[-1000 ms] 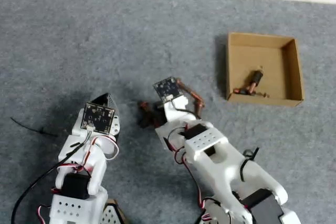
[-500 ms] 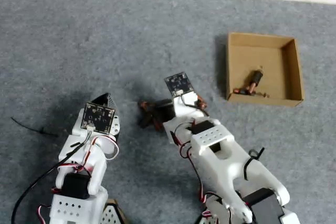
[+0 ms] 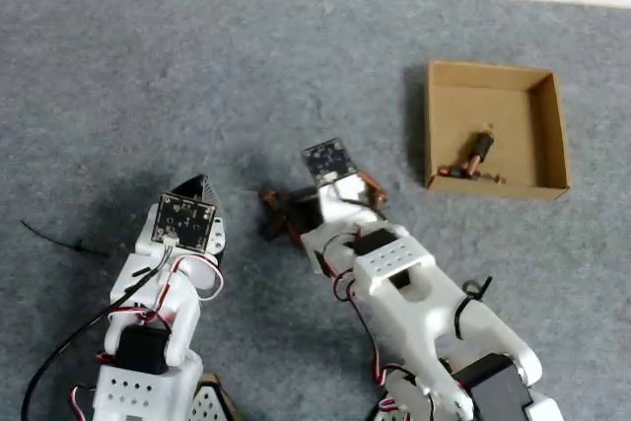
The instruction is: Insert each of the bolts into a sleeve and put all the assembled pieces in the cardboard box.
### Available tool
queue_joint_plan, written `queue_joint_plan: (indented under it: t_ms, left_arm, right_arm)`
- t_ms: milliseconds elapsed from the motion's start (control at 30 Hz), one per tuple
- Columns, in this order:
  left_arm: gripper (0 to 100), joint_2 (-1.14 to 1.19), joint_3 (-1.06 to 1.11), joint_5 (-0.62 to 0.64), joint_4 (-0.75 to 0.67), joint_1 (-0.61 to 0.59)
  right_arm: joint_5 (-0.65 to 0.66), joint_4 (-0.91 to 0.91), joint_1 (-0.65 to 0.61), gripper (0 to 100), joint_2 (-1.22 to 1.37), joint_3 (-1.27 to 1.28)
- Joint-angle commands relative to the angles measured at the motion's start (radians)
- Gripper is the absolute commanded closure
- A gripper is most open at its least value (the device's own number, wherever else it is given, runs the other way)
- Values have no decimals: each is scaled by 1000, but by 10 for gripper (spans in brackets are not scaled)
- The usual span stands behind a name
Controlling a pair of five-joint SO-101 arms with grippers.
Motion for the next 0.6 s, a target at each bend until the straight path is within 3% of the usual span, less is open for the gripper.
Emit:
queue_joint_plan:
  t_ms: [0, 567]
  left_arm:
    - [989, -10, 19, -5, -25, -8]
    - [989, -10, 19, -5, -25, -8]
  right_arm:
    - [5, -19, -48, 739, -12, -54]
    - [5, -30, -62, 739, -1, -101]
